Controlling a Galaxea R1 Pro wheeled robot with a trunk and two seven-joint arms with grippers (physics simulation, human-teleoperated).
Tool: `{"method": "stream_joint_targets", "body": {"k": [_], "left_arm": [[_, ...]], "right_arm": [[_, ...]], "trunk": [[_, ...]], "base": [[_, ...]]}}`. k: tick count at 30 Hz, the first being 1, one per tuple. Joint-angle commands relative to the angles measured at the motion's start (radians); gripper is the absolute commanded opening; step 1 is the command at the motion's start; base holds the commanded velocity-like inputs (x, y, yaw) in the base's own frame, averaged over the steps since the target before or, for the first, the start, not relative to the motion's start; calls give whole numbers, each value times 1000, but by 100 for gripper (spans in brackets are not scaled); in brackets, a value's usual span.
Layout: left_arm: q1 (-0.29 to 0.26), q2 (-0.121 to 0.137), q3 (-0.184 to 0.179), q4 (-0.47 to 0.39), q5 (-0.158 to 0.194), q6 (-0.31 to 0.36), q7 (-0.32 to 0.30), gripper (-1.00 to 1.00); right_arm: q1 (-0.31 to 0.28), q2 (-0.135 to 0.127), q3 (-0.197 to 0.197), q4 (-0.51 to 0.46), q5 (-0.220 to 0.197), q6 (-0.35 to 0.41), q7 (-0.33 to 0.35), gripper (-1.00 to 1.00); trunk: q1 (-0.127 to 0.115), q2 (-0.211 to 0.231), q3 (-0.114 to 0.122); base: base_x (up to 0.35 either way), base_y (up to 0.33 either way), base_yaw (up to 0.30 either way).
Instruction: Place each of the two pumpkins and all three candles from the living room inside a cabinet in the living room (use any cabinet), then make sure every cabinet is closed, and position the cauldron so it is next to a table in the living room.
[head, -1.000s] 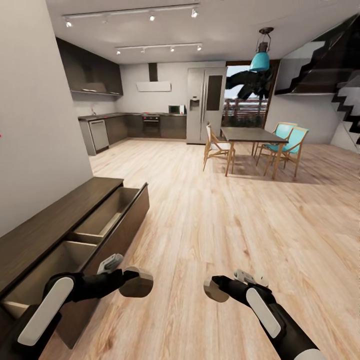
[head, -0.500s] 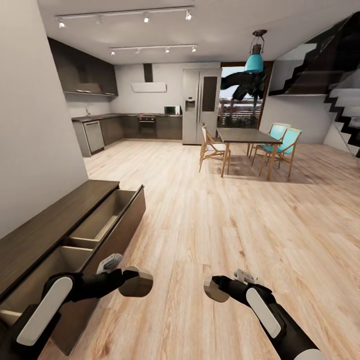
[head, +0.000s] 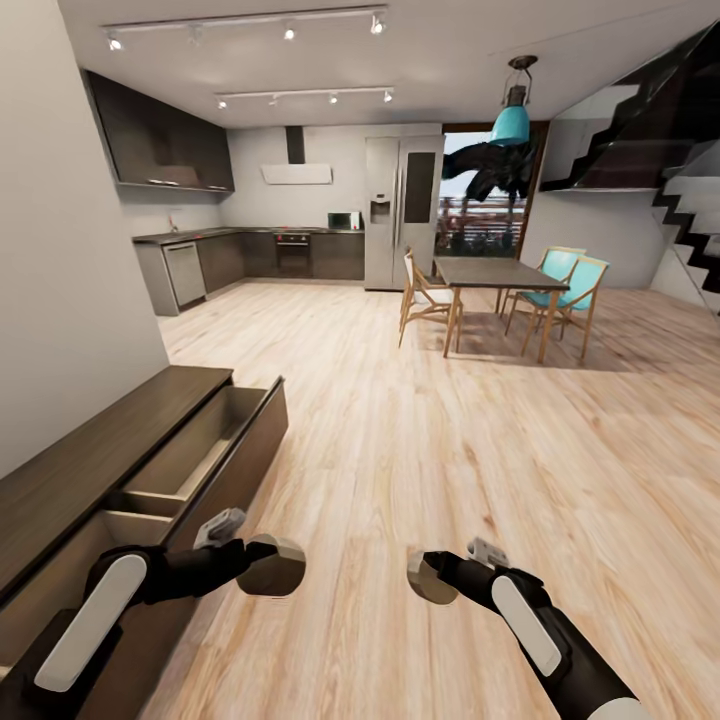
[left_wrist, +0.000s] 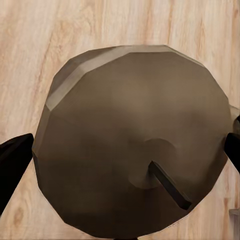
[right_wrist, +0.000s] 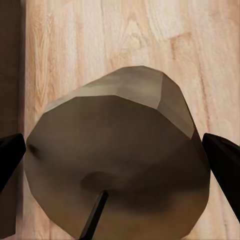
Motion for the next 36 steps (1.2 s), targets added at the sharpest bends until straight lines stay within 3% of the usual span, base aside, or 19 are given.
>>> {"method": "stream_joint_targets", "body": {"k": [1,9,22,36], "left_arm": [[-1,1,-2,-1,13,0,11,-100],[-1,1,-2,-1,12,0,12,-100],[-1,1,-2,-1,10,0,12,-100],[-1,1,-2,-1,10,0,12,-100]], "right_arm": [[-1,0,4,-2,-11,0,-9,-100],[-1,2,5,-2,-10,0,-10,-100],[-1,4,5,-2,-9,2,-11,-100],[-1,4,6,-2,-8,2,-11,-100]], "trunk": [[0,0,-1],[0,0,-1],[0,0,-1],[0,0,-1]], "base": [[329,-85,0],[324,-125,78],[297,-181,281],[317,-33,291]]}}
